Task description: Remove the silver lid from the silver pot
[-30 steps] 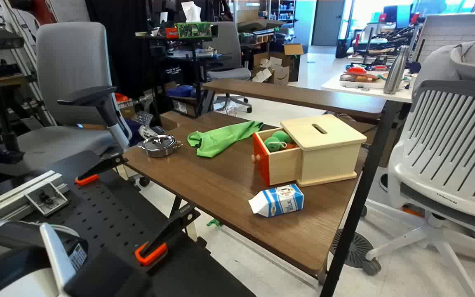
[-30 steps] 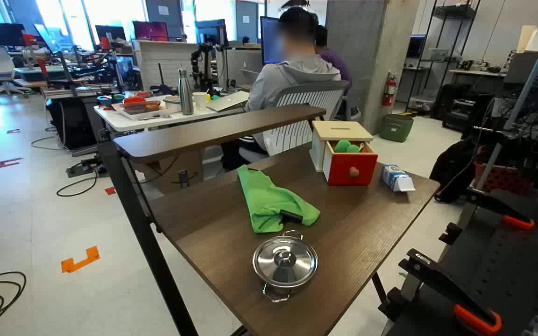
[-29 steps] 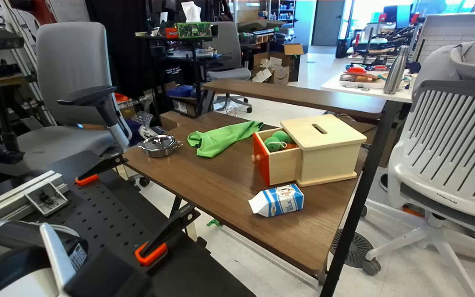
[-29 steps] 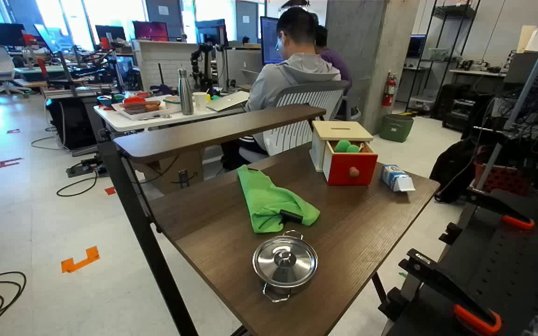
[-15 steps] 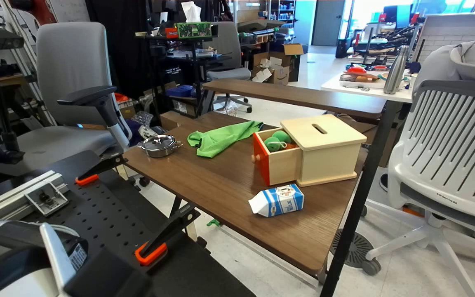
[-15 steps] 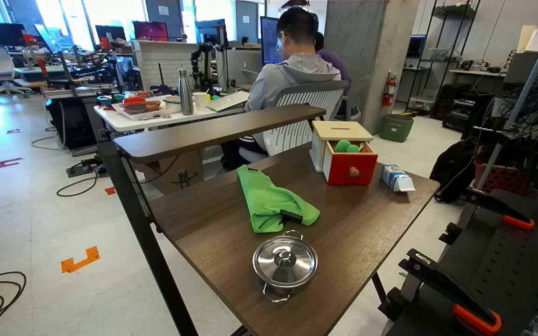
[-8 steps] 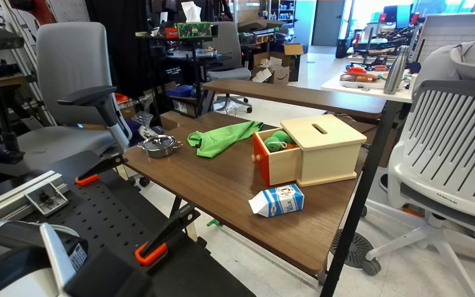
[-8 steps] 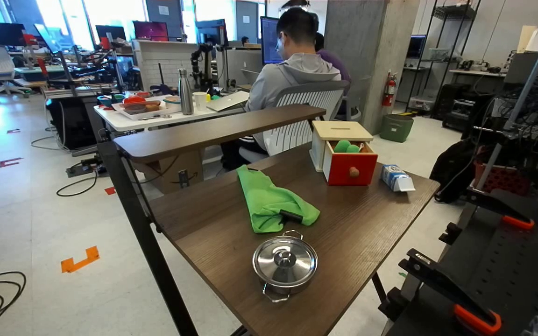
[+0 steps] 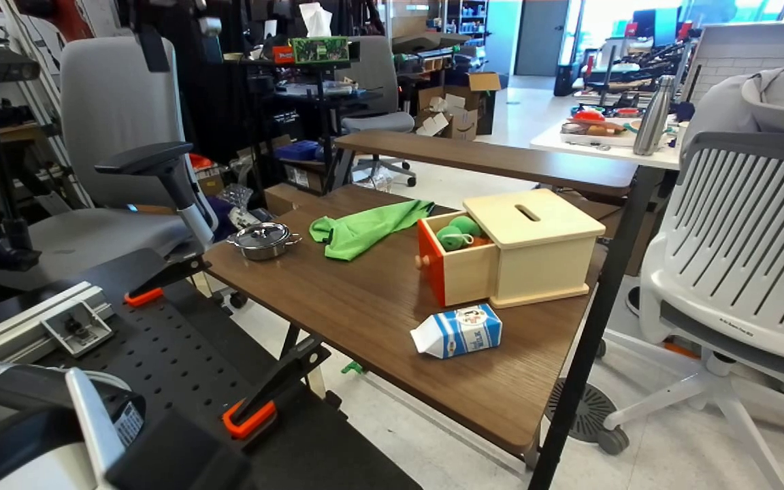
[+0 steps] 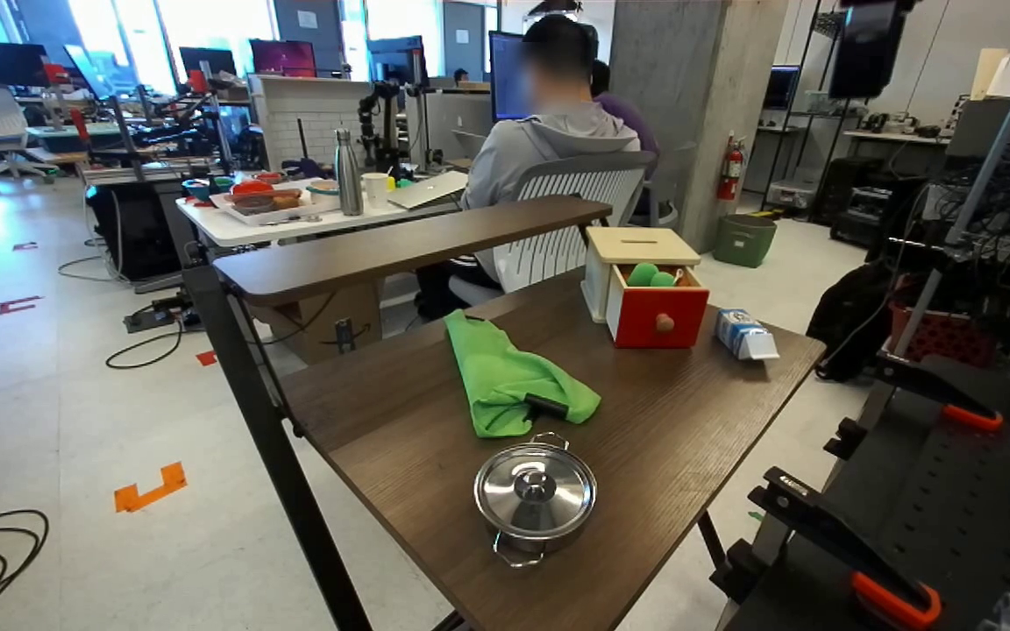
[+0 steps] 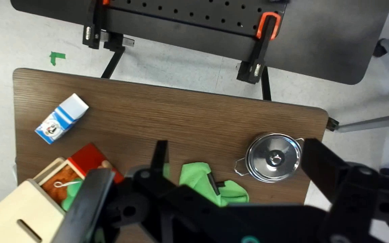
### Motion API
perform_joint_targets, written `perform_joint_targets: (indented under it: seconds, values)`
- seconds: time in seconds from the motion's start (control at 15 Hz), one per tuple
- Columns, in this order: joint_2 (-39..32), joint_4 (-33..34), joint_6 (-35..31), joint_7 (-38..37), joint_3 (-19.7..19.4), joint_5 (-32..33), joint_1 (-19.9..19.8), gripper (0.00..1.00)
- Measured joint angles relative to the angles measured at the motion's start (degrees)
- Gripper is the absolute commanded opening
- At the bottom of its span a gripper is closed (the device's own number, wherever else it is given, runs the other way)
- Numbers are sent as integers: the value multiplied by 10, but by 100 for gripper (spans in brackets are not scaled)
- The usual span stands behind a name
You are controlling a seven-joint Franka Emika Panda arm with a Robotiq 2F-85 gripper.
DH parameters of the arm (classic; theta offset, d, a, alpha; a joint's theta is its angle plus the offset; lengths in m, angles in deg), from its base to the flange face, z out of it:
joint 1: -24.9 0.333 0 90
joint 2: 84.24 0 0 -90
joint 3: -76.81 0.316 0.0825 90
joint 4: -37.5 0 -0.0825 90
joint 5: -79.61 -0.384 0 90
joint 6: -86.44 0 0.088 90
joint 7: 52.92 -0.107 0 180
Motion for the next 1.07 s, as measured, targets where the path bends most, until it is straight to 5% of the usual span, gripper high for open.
perform_joint_targets:
  seconds: [0.4, 0.73, 1.07]
  values:
    - [-125, -35, -197, -102, 61, 71, 25, 100]
    - [-237, -23, -337, -198, 56, 135, 28, 100]
    - [-334, 19, -393, -252, 46, 157, 30, 100]
